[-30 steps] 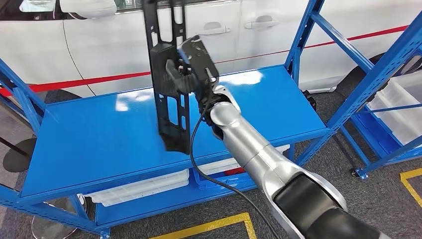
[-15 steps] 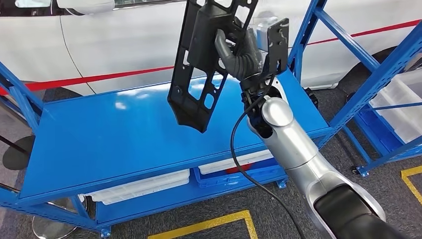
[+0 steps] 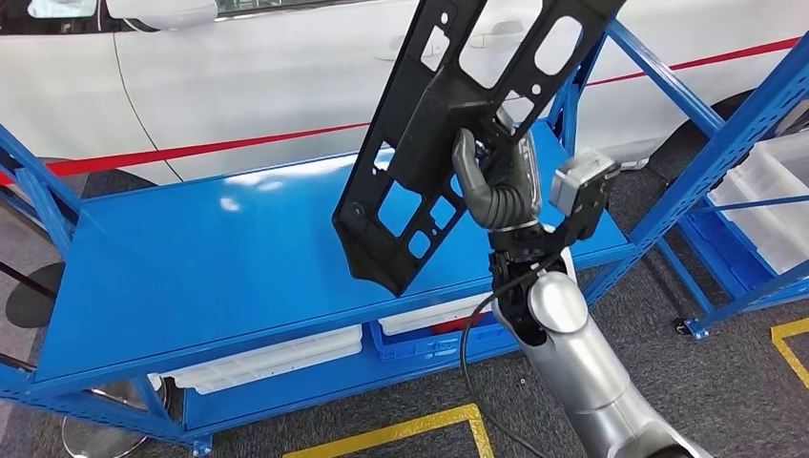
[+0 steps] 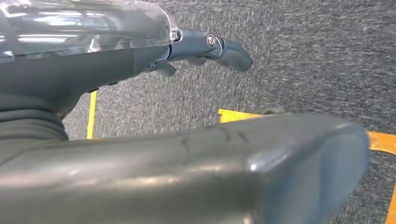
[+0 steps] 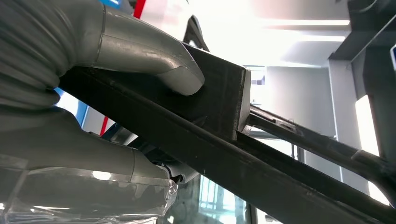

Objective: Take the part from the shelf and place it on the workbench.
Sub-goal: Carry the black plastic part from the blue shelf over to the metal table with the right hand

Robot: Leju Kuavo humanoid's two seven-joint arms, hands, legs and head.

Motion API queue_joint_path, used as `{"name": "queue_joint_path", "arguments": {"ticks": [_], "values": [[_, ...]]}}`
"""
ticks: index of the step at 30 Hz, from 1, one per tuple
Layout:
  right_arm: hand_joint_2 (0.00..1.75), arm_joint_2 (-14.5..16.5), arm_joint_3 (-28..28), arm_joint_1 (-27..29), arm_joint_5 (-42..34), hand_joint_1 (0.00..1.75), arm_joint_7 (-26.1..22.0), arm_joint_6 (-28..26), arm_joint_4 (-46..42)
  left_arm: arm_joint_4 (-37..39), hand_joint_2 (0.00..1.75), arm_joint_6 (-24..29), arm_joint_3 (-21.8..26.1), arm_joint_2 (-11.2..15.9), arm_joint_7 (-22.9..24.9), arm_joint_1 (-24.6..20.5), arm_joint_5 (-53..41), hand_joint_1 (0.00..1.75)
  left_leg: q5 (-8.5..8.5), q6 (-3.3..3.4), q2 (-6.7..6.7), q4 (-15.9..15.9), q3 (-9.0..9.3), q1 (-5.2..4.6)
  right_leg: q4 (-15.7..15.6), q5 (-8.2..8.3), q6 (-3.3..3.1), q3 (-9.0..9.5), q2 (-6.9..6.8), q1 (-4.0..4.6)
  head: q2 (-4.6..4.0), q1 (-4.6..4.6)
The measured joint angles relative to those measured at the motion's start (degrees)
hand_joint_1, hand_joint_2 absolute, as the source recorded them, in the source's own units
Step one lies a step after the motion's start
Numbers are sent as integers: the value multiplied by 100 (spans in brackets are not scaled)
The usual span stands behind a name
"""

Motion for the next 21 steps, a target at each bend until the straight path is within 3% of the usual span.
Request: {"name": "queue_joint_path", "arguments": {"ticks": [2,4,6,7,8,9,10,12,14,16,17,18,21], "values": [[175,1,-61,242,132,175,-66,120,-264,1,0,-53,2,-9,21,-1,-30,0,63,71,8,-42,-13,20,26,-41,66,-17,3,-9,0,1],[175,1,-103,422,247,175,-100,191,-504,1,0,-94,2,-19,38,-8,-54,0,142,142,24,-92,-52,44,392,-389,122,-145,7,-28,0,3],[175,1,-137,597,384,175,-115,217,-713,0,0,-133,2,-18,44,-14,-68,0,204,166,34,-95,-127,39,1111,-892,169,-375,6,-62,0,4],[175,1,-154,705,473,175,-120,220,-807,0,0,-156,2,-18,44,-14,-79,0,235,165,35,-92,-170,37,1412,-1043,187,-449,5,-76,0,4],[175,2,-170,827,581,175,-125,232,-907,0,0,-185,2,-19,38,-13,-98,0,268,160,35,-88,-216,36,1552,-1082,199,-439,4,-88,0,4],[175,8,-188,959,708,175,-129,251,-1018,0,0,-220,2,-21,27,-11,-129,0,302,150,34,-81,-265,37,1478,-1011,203,-322,2,-97,0,4],[175,19,-207,1098,843,175,-135,273,-1136,-1,0,-265,1,-27,16,-9,-165,0,336,137,31,-73,-312,37,1203,-865,199,-98,-1,-104,0,4],[175,42,-254,1402,1104,175,-201,307,-1396,-11,0,-352,-4,-40,2,-7,-253,0,398,90,16,-53,-381,33,369,-649,172,492,-8,-94,0,3],[175,45,-319,1732,1238,175,-360,313,-1614,-30,0,-417,-9,-51,2,-1,-331,0,467,20,3,-57,-396,28,-112,-600,126,789,-6,-57,0,2],[175,35,-397,2049,1261,175,-543,311,-1754,-44,0,-443,-13,-56,15,11,-393,0,553,-64,-6,-92,-398,30,-171,-538,54,748,-2,-36,0,3],[175,29,-430,2174,1260,175,-609,311,-1796,-51,0,-444,-14,-56,24,19,-414,0,523,-99,-6,-74,-432,37,-192,-489,6,705,-9,-43,0,3],[175,27,-453,2281,1257,175,-657,311,-1829,-56,0,-443,-15,-56,35,28,-432,0,391,-124,-5,16,-488,39,-203,-421,-50,643,-16,-54,0,3],[175,23,-506,2504,1244,175,-711,306,-1902,-63,0,-439,-23,-55,50,35,-481,0,-465,-155,11,907,-731,46,-210,-228,-145,421,-31,-48,0,-1]]}}
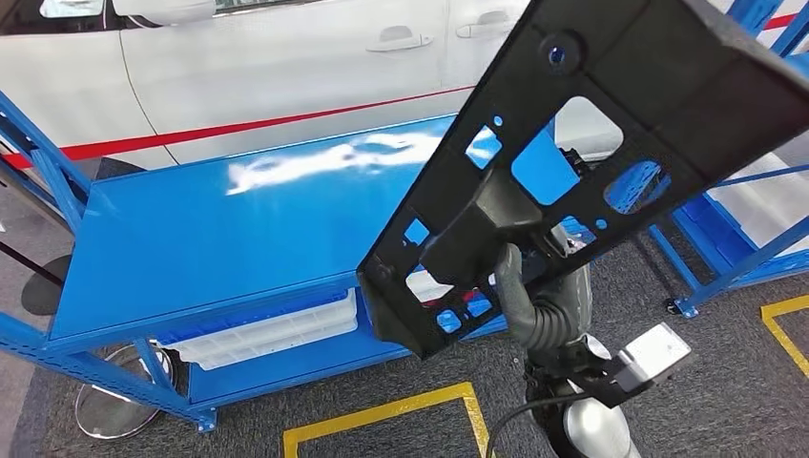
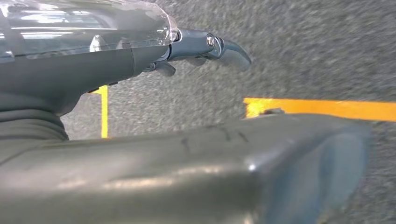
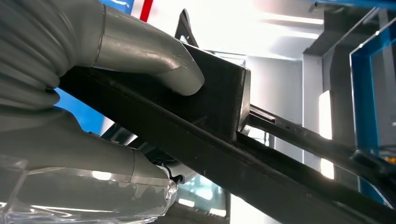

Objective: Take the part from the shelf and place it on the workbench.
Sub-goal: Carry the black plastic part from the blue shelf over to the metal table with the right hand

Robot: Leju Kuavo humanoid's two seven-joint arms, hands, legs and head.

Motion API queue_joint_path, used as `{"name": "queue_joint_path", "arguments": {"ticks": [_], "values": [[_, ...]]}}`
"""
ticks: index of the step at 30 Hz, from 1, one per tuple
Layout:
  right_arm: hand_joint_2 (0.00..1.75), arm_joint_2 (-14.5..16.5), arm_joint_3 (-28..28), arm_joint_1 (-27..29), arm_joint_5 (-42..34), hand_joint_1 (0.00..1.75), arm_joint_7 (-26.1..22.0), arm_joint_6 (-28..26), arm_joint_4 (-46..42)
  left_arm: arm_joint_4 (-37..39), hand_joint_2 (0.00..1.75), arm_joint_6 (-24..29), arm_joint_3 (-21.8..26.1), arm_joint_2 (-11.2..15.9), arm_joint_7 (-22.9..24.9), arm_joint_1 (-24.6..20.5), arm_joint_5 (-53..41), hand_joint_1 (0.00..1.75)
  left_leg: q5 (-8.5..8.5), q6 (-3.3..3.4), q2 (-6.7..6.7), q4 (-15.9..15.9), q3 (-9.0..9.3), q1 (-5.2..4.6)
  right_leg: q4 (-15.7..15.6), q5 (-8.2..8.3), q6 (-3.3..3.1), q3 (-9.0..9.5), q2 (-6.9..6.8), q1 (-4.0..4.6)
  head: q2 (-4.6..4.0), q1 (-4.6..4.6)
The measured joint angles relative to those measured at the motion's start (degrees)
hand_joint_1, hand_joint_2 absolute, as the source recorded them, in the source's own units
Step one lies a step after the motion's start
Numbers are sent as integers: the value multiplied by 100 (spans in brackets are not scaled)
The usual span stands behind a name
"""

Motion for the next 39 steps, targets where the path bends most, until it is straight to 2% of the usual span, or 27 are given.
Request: {"name": "queue_joint_path", "arguments": {"ticks": [1,2,3,4,6,8,9,11,12,14,16,17,19,21,23,24,26,27,28,30,31,32,33,34,36,37,39], "values": [[175,-2,-20,66,-10,175,-8,-6,-16,0,0,-1,-7,1,1,-2,-32,0,-193,-5,1,355,-43,0,7,55,-4,-76,-3,16,0,0],[175,-4,-39,133,-22,175,-16,-13,-25,0,0,-2,-17,3,1,-2,-67,0,-247,-3,1,597,-28,-1,21,109,-7,-155,-8,32,0,0],[175,-8,-57,203,-35,175,-24,-20,-33,0,0,-5,-27,9,-2,-1,-98,0,-175,7,2,667,71,-5,41,159,-5,-237,-13,47,0,0],[175,-12,-75,270,-49,175,-32,-28,-44,0,0,-9,-37,16,-6,0,-124,0,-28,29,2,533,269,-12,66,205,0,-319,-16,60,0,0],[175,-21,-107,363,-68,175,-45,-33,-83,-2,0,-14,-54,40,-13,1,-156,0,146,105,3,-233,907,-47,125,287,20,-456,-15,85,0,0],[175,-31,-130,412,-92,175,-62,-34,-132,-5,0,-20,-74,58,-28,-8,-185,0,56,162,0,-958,1402,-85,157,368,72,-520,2,93,0,2],[175,-35,-138,438,-113,175,-73,-38,-155,-7,0,-32,-84,63,-42,-6,-204,0,5,182,1,-1123,1487,-105,156,413,107,-532,10,88,0,3],[175,-48,-162,532,-163,175,-103,-62,-203,-7,0,-72,-107,63,-78,22,-243,0,83,231,42,-1185,1441,-97,153,471,180,-553,35,77,0,3],[175,-56,-188,600,-191,175,-126,-90,-237,-7,0,-94,-117,63,-97,36,-263,0,143,265,77,-1198,1397,-82,201,398,214,-590,42,73,0,3],[175,-71,-262,773,-224,175,-191,-172,-319,-7,0,-126,-130,65,-146,53,-285,0,268,329,161,-1219,1272,-54,580,-56,279,-740,47,36,0,3],[175,-75,-355,1015,-225,175,-278,-271,-430,-13,0,-163,-132,66,-186,67,-289,0,376,357,227,-1212,1127,-60,1292,-585,342,-923,41,-10,0,3],[175,-74,-406,1168,-221,175,-321,-316,-495,-22,0,-185,-132,60,-197,73,-290,0,427,352,268,-1201,1050,-61,1603,-687,374,-964,40,-35,0,3],[175,-69,-508,1449,-217,175,-384,-373,-611,-48,0,-212,-131,36,-202,78,-296,0,513,324,361,-1151,894,-56,1726,-487,430,-809,17,-87,0,3],[175,-59,-589,1621,-219,175,-415,-401,-708,-75,0,-216,-130,6,-199,79,-300,0,568,275,463,-1055,746,-53,1100,-237,477,-265,-158,-133,0,3],[175,-44,-642,1706,-220,175,-428,-404,-789,-99,0,-216,-129,-20,-198,83,-302,0,603,207,560,-966,661,-61,353,-292,442,244,-359,-107,0,0],[175,-37,-664,1737,-221,175,-434,-400,-822,-113,0,-215,-128,-27,-197,85,-302,0,628,170,612,-946,646,-67,158,-351,393,346,-397,-82,0,-2],[175,-23,-701,1803,-222,175,-440,-397,-861,-127,0,-215,-125,-39,-193,85,-299,0,684,85,697,-943,635,-52,106,-298,257,281,-307,-52,0,-4],[175,-10,-724,1833,-234,175,-427,-377,-871,-134,0,-215,-119,-42,-199,81,-276,0,638,40,647,-910,611,-35,102,-243,192,224,-258,-48,0,-6],[175,12,-752,1853,-257,175,-390,-338,-875,-138,0,-216,-100,-45,-218,71,-229,0,486,4,531,-800,568,-19,95,-177,129,154,-209,-45,0,-5],[175,96,-843,1874,-311,175,-265,-199,-879,-142,0,-210,-22,-44,-274,26,-98,0,-80,-20,222,-260,414,-11,89,-41,37,-22,-92,-26,0,-7],[175,149,-908,1889,-317,175,-195,-126,-877,-141,0,-202,23,-43,-301,-6,-46,0,-346,-5,133,107,333,-16,91,25,11,-114,-22,-6,0,-6],[175,208,-990,1918,-303,175,-134,-57,-876,-140,0,-190,63,-41,-318,-43,-14,0,-490,18,95,437,280,-22,93,90,-6,-206,47,20,0,-7],[175,265,-1083,1955,-275,175,-83,0,-875,-140,0,-176,95,-39,-328,-81,4,0,-473,52,82,629,293,-30,96,156,-16,-293,118,47,0,-7],[175,323,-1180,1993,-239,175,-41,51,-874,-140,0,-162,122,-37,-335,-114,15,0,-340,95,71,640,387,-46,100,224,-20,-373,187,71,0,-7],[175,431,-1345,2036,-157,175,18,137,-873,-142,0,-128,164,-31,-337,-152,20,0,7,228,-65,79,849,-97,107,344,-22,-496,333,100,0,-7],[175,484,-1400,2040,-112,175,38,178,-873,-144,0,-111,177,-25,-331,-158,16,0,62,297,-185,-378,1151,-122,112,397,-15,-535,404,113,0,-7],[175,581,-1466,2047,-38,175,72,245,-873,-150,0,-86,199,-17,-310,-174,8,0,-16,342,-357,-1093,1575,-150,116,501,26,-589,527,112,0,-6]]}}
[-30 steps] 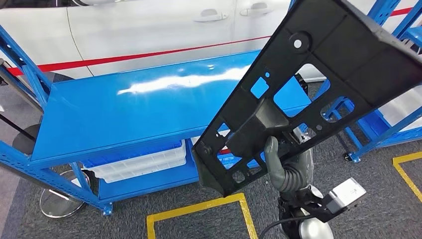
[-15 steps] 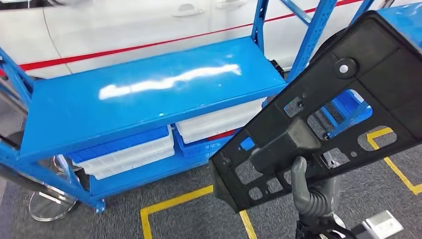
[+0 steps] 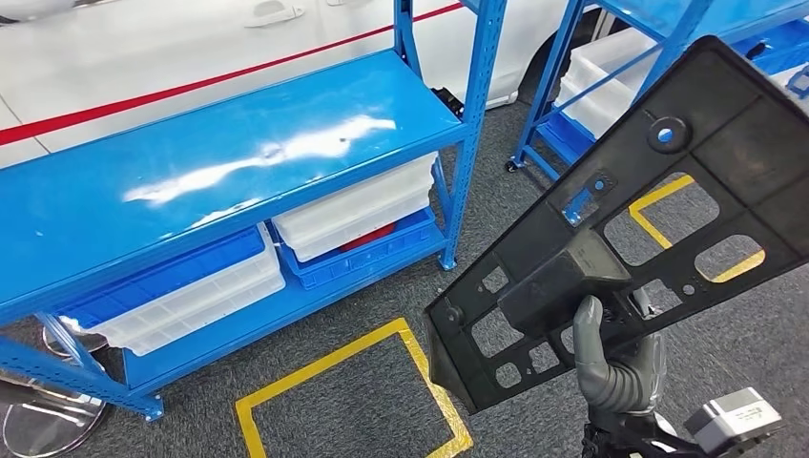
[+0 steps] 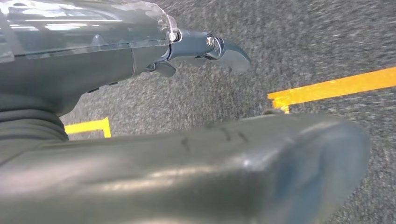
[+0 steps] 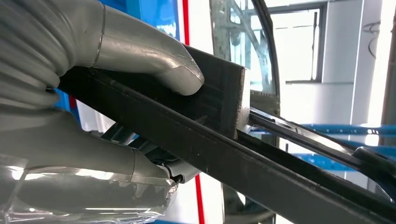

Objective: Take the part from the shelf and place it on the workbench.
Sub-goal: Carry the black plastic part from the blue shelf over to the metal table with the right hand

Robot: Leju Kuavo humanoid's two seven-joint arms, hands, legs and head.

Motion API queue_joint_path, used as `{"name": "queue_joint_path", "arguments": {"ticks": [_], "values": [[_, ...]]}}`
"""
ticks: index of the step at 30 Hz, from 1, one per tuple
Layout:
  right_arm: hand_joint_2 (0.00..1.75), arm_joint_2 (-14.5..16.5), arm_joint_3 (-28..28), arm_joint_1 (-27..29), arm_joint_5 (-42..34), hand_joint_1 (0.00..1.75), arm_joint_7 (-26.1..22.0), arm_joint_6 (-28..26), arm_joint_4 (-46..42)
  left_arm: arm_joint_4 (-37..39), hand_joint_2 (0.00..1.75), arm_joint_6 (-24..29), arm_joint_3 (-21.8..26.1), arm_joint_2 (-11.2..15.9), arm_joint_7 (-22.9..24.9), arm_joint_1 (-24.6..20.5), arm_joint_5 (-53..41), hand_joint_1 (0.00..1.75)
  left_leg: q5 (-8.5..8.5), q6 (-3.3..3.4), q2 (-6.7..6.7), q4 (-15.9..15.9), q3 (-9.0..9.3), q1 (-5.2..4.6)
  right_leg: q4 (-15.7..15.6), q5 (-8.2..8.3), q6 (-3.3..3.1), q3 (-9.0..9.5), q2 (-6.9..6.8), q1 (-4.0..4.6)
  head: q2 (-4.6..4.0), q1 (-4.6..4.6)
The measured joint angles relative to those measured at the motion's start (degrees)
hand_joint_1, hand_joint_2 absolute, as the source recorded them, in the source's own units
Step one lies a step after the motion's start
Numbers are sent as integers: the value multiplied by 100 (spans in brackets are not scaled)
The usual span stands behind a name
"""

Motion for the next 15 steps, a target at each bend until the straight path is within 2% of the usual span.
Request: {"name": "queue_joint_path", "arguments": {"ticks": [2,3,4,5,6,8,9,10,11,12,13,14,15], "values": [[175,69,-45,15,48,175,20,49,0,-1,0,16,15,-16,41,-24,-8,0,-30,-25,69,-214,80,-1,-16,98,70,-37,114,0,0,0],[175,92,-69,27,84,175,26,77,2,-2,0,43,19,-30,86,-35,-17,0,15,-12,137,-236,66,7,0,97,98,-62,81,-1,0,2],[175,115,-87,36,133,175,35,113,6,-3,0,94,24,-45,157,-41,-37,0,64,9,209,-260,45,25,96,13,124,-115,-23,-2,0,3],[175,137,-99,44,191,175,48,152,15,-6,0,167,34,-66,258,-39,-69,0,110,22,287,-281,16,45,309,-152,151,-209,-166,-12,0,5],[175,157,-104,56,260,175,63,191,33,-18,0,269,47,-89,389,-27,-119,0,138,31,372,-285,-17,51,651,-388,182,-344,-327,-44,0,7],[175,187,-104,106,414,175,86,228,83,-90,0,505,68,-190,732,18,-279,0,169,18,548,-275,-81,56,1422,-807,270,-613,-462,-124,0,7],[175,196,-100,156,491,175,88,208,113,-167,0,628,73,-273,948,42,-391,0,179,3,635,-265,-105,63,1632,-890,314,-649,-485,-165,0,7],[175,196,-90,217,537,175,85,159,144,-256,0,769,73,-381,1191,56,-526,0,181,-16,716,-249,-124,75,1595,-859,357,-550,-511,-205,0,7],[175,189,-73,277,535,175,77,85,175,-336,0,959,73,-496,1453,62,-677,0,173,-41,788,-223,-137,91,1334,-743,396,-335,-558,-240,0,7],[175,168,-41,328,463,175,60,-6,211,-393,0,1219,72,-608,1730,55,-852,0,155,-75,849,-186,-143,104,923,-607,431,-47,-658,-268,0,7],[175,130,4,358,337,175,35,-105,255,-411,0,1544,67,-709,2008,37,-1034,0,128,-117,904,-144,-154,106,537,-516,438,206,-772,-261,0,7],[175,73,67,371,168,175,-6,-213,306,-379,0,1910,50,-794,2283,8,-1218,0,103,-157,947,-106,-161,101,267,-473,408,364,-848,-252,0,5],[175,-8,147,367,-31,175,-65,-327,367,-310,0,2288,15,-863,2559,-32,-1399,0,82,-195,988,-80,-166,90,132,-478,364,428,-891,-231,0,5]]}}
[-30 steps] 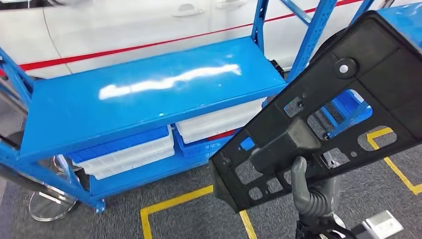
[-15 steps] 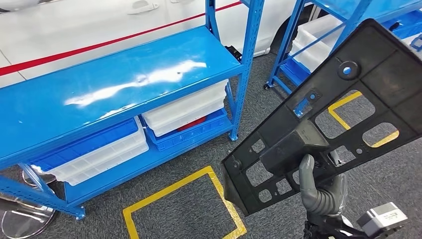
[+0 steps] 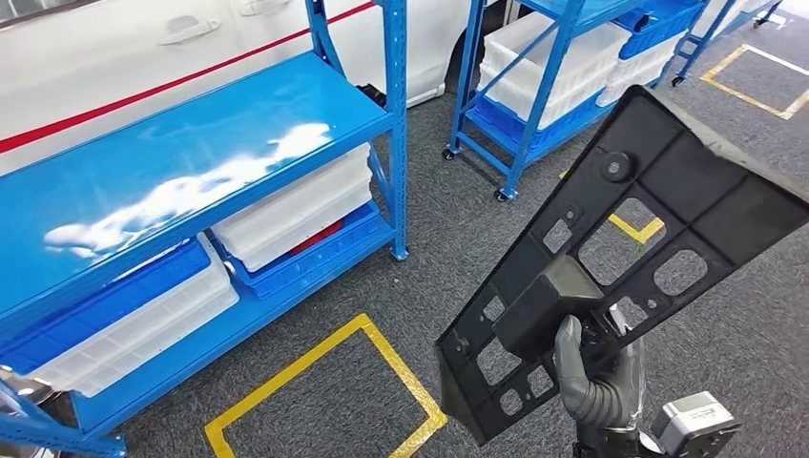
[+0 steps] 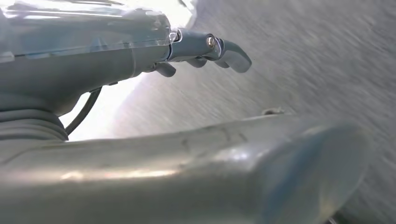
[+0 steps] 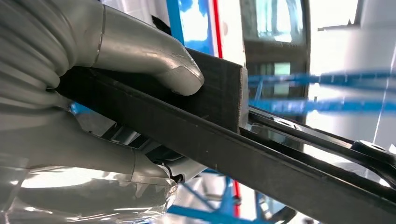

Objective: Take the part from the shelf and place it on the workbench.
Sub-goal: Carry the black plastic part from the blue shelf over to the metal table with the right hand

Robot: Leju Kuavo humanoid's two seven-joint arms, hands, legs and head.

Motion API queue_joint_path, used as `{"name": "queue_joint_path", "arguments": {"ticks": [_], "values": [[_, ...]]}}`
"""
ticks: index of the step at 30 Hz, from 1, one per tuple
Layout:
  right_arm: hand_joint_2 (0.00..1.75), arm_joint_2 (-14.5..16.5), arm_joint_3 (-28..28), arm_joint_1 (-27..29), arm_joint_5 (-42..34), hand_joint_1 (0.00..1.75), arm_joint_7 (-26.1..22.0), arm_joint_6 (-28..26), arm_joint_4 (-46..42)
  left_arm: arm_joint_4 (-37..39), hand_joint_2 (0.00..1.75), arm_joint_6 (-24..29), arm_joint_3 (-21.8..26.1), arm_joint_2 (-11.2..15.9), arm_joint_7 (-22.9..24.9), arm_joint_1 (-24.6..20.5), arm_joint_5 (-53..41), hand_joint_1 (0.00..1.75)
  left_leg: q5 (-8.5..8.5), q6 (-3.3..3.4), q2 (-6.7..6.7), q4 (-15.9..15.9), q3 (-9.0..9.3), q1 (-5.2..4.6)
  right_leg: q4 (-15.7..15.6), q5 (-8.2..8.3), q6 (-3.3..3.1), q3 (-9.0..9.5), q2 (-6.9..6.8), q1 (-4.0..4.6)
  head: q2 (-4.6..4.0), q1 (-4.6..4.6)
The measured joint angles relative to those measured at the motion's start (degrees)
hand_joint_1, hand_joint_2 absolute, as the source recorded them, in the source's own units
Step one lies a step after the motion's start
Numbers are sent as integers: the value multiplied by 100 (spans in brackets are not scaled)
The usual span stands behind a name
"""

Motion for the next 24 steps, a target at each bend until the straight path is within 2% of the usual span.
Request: {"name": "queue_joint_path", "arguments": {"ticks": [2,3,4,5,7,9,10,11,12,13,14,15,16,17,18,19,20,21,23,24], "values": [[175,-203,163,-39,-357,175,-149,-187,135,197,0,625,-103,-80,432,-100,-272,0,-18,-59,86,12,8,-8,-15,-16,-118,-39,91,24,0,-1],[175,-310,235,-74,-494,175,-234,-250,195,295,0,825,-163,-93,571,-148,-373,0,-43,-92,71,31,9,3,-20,-8,-161,-56,139,26,0,-1],[175,-405,298,-130,-596,175,-314,-295,245,376,0,935,-219,-96,660,-185,-462,0,-114,-117,-15,109,-18,16,-26,5,-205,-70,192,22,0,-1],[175,-486,357,-215,-680,175,-380,-322,287,445,0,979,-280,-97,733,-207,-566,0,-246,-133,-150,299,-100,29,-34,24,-248,-86,248,20,0,-1],[175,-593,454,-412,-800,175,-450,-344,351,537,0,975,-396,-91,871,-220,-778,0,-577,-139,-424,874,-366,40,-36,49,-305,-115,350,33,0,-1],[175,-654,539,-598,-844,175,-433,-311,408,606,0,948,-535,-86,1000,-225,-992,0,-827,-124,-516,1547,-704,38,-31,63,-332,-139,473,61,0,-1],[175,-673,585,-670,-852,175,-415,-286,437,638,0,938,-612,-85,1048,-229,-1080,0,-840,-109,-532,1747,-823,37,-27,67,-337,-144,542,76,0,-1],[175,-692,638,-738,-856,175,-395,-258,469,671,0,933,-695,-85,1094,-234,-1162,0,-769,-87,-547,1818,-890,35,-22,70,-341,-145,623,93,0,-1],[175,-701,686,-787,-852,175,-382,-236,496,694,0,941,-760,-85,1123,-240,-1210,0,-580,-56,-568,1638,-844,33,-17,71,-342,-136,702,108,0,-1],[175,-707,734,-830,-849,175,-375,-209,520,714,0,949,-811,-80,1121,-243,-1221,0,-317,-17,-642,1267,-711,30,-13,71,-341,-124,777,120,0,-1],[175,-709,781,-883,-853,175,-368,-151,549,731,0,911,-829,-51,1023,-242,-1138,0,-101,21,-777,872,-567,28,-9,74,-334,-119,846,134,0,-1],[175,-708,835,-957,-857,175,-359,-54,591,751,0,782,-797,17,780,-236,-921,0,51,41,-898,525,-444,31,0,82,-320,-127,925,141,0,-1],[175,-702,895,-1031,-854,175,-351,81,648,775,0,514,-701,142,327,-223,-514,0,123,49,-991,311,-371,30,4,96,-296,-146,996,139,0,-1],[175,-692,950,-1087,-845,175,-345,216,709,800,0,174,-570,283,-200,-202,-44,0,117,45,-1020,235,-346,25,4,113,-264,-170,1067,130,0,-1],[175,-678,1000,-1107,-816,175,-350,317,771,823,0,-222,-416,450,-776,-176,433,0,126,46,-972,195,-330,23,-6,134,-226,-192,1141,121,0,-2],[175,-663,1036,-1085,-781,175,-367,368,820,838,0,-588,-289,605,-1247,-147,778,0,151,65,-915,170,-315,29,-14,142,-194,-204,1135,118,0,-2],[175,-654,1055,-1042,-745,175,-393,373,849,846,0,-873,-205,716,-1538,-111,943,0,181,98,-855,133,-299,40,26,102,-169,-231,1028,126,0,-1],[175,-647,1065,-1000,-699,175,-420,361,869,842,0,-1133,-136,826,-1759,-76,1026,0,212,132,-788,94,-289,49,156,3,-146,-298,864,135,0,0],[175,-632,1050,-929,-575,175,-441,343,878,825,0,-1446,-74,935,-1929,-3,995,0,236,173,-640,64,-293,36,766,-359,-108,-591,517,117,0,2],[175,-615,1025,-890,-495,175,-428,363,880,816,0,-1536,-55,965,-1986,25,974,0,233,176,-561,68,-301,20,1158,-533,-86,-782,454,97,0,2]]}}
